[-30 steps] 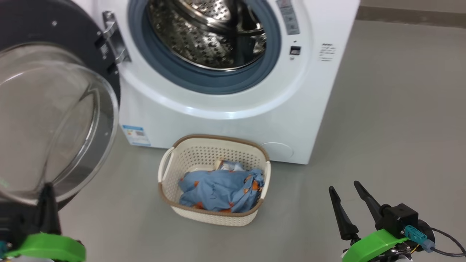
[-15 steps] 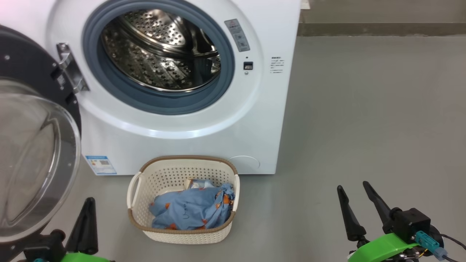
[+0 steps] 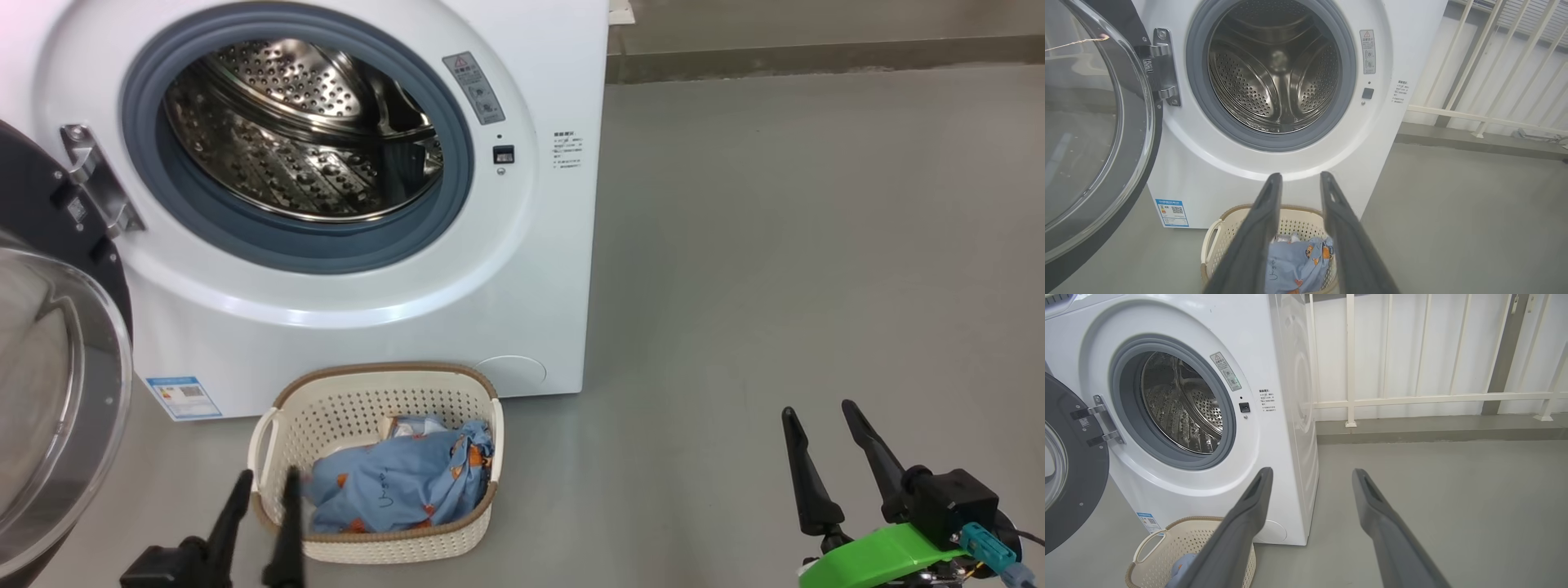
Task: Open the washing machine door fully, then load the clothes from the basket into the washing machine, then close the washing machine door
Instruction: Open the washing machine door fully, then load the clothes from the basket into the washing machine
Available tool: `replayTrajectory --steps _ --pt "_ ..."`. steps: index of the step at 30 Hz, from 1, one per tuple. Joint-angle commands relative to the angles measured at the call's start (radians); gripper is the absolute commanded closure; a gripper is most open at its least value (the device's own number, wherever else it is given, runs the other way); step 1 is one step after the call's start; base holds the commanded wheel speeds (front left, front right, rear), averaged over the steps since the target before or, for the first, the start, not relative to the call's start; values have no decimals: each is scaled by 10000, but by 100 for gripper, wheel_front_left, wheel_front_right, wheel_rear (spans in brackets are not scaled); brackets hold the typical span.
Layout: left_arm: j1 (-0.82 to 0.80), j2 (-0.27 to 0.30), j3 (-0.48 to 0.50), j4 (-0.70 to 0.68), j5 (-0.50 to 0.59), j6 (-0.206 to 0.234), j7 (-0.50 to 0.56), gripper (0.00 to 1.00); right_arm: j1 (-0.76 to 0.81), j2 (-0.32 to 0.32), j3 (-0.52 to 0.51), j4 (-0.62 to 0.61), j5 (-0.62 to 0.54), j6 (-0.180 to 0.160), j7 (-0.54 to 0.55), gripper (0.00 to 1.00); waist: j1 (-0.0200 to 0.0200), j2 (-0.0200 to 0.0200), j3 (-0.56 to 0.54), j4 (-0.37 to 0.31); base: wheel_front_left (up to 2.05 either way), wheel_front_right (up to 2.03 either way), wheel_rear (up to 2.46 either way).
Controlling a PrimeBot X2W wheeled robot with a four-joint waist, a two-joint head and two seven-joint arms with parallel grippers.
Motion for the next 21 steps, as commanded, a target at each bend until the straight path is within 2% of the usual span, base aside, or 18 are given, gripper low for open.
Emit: replayTrajectory --steps 1,21 --pt "-123 188 163 -332 -36 -15 -65 0 -114 0 230 -293 115 29 -121 0 0 0 9 -38 0 0 0" --pt "17 168 43 -574 -91 -15 -65 0 -108 2 343 -180 107 29 -122 0 0 0 -51 -29 0 0 0"
